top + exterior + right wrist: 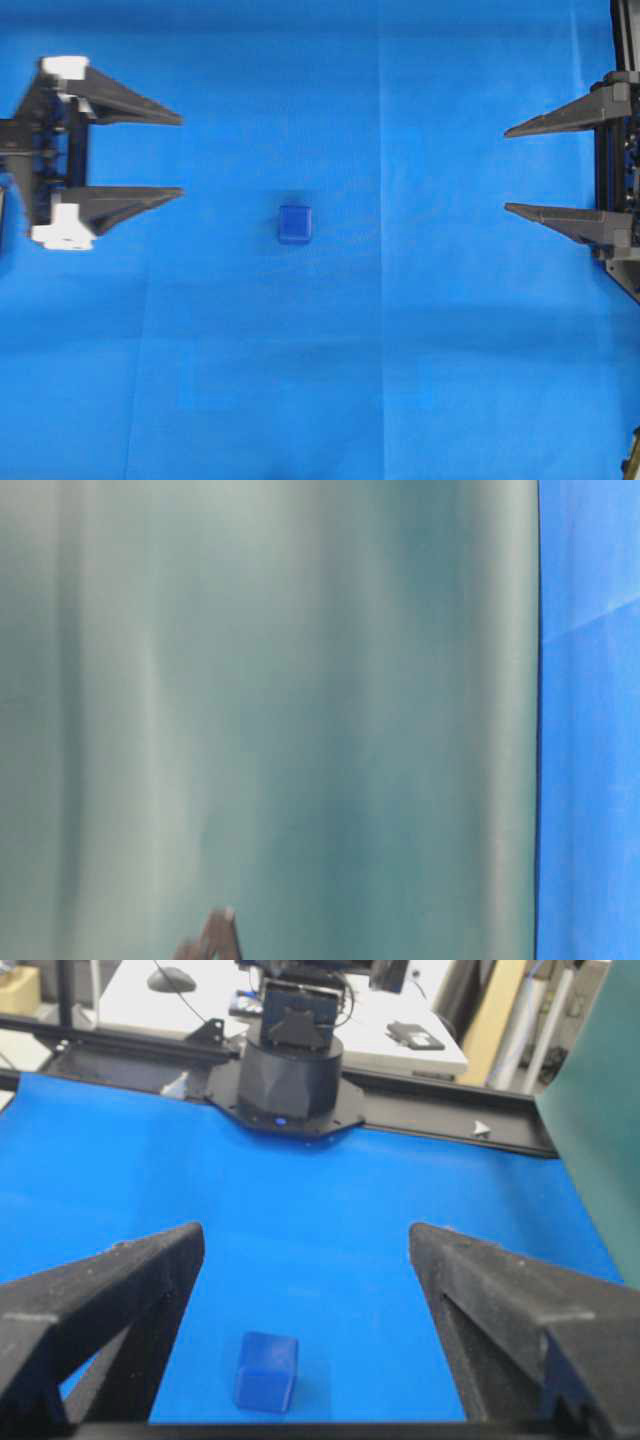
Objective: Handover the blue block to the right arm after grasping it with the left arm, then place it in the designated position.
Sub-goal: 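Move the open left gripper toward the blue cube, then lower the left gripper over the blue cube, aligning fingers around it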
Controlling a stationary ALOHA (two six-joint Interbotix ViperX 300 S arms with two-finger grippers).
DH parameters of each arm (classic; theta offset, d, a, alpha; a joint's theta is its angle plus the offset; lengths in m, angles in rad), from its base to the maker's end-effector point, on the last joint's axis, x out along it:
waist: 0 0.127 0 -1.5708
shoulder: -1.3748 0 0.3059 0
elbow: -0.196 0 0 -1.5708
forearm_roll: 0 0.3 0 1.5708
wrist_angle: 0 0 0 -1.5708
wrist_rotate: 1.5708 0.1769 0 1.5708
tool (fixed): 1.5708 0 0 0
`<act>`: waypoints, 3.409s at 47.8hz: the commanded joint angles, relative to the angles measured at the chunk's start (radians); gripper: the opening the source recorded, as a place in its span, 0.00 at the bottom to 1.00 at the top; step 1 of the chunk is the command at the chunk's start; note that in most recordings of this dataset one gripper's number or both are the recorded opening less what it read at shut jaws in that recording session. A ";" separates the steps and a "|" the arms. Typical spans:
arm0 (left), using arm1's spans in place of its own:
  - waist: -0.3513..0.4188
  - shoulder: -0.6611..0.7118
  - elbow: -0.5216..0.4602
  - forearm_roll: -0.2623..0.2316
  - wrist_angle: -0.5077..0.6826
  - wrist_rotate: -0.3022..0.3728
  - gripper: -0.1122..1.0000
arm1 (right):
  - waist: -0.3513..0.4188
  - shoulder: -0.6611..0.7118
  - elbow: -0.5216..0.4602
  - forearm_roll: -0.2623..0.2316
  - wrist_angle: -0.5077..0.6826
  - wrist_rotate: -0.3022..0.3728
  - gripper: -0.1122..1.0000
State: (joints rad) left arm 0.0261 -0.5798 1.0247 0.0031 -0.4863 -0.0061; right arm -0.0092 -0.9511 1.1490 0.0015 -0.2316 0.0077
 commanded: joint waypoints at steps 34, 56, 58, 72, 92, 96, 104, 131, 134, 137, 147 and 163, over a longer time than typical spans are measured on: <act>0.003 0.445 -0.446 0.002 0.127 0.000 0.93 | -0.002 0.011 -0.035 0.003 -0.012 0.000 0.97; 0.006 0.451 -0.549 0.002 0.506 0.000 0.93 | -0.002 0.011 -0.043 0.003 -0.017 0.000 0.97; 0.006 0.456 -0.577 0.002 0.581 0.000 0.93 | -0.002 0.011 -0.043 0.003 -0.017 -0.002 0.97; -0.008 0.518 -0.793 0.002 1.097 -0.003 0.93 | -0.002 0.014 -0.048 0.002 -0.017 -0.002 0.97; -0.012 0.578 -0.893 0.006 1.269 0.003 0.93 | -0.002 0.026 -0.052 0.002 -0.017 -0.002 0.97; -0.014 0.577 -0.891 0.006 1.270 0.000 0.93 | -0.002 0.026 -0.054 0.002 -0.017 -0.002 0.97; -0.018 0.577 -0.891 0.005 1.270 0.000 0.93 | -0.002 0.028 -0.055 0.002 -0.015 -0.002 0.97; -0.018 0.574 -0.884 0.005 1.270 -0.005 0.93 | -0.002 0.026 -0.058 0.002 -0.014 -0.002 0.97; -0.020 0.574 -0.884 0.005 1.270 -0.006 0.93 | -0.002 0.028 -0.058 0.002 -0.014 -0.002 0.97; -0.020 0.574 -0.884 0.005 1.270 -0.005 0.93 | -0.002 0.028 -0.057 0.002 -0.014 -0.002 0.97; -0.020 0.574 -0.884 0.006 1.270 -0.005 0.93 | -0.002 0.029 -0.058 0.002 -0.015 -0.002 0.97; -0.020 0.589 -0.816 0.005 1.187 -0.006 0.93 | -0.002 0.040 -0.055 0.002 -0.017 -0.002 0.97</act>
State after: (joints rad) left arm 0.0077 0.0199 0.2010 0.0061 0.7394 -0.0123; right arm -0.0092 -0.9204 1.1198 0.0015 -0.2378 0.0077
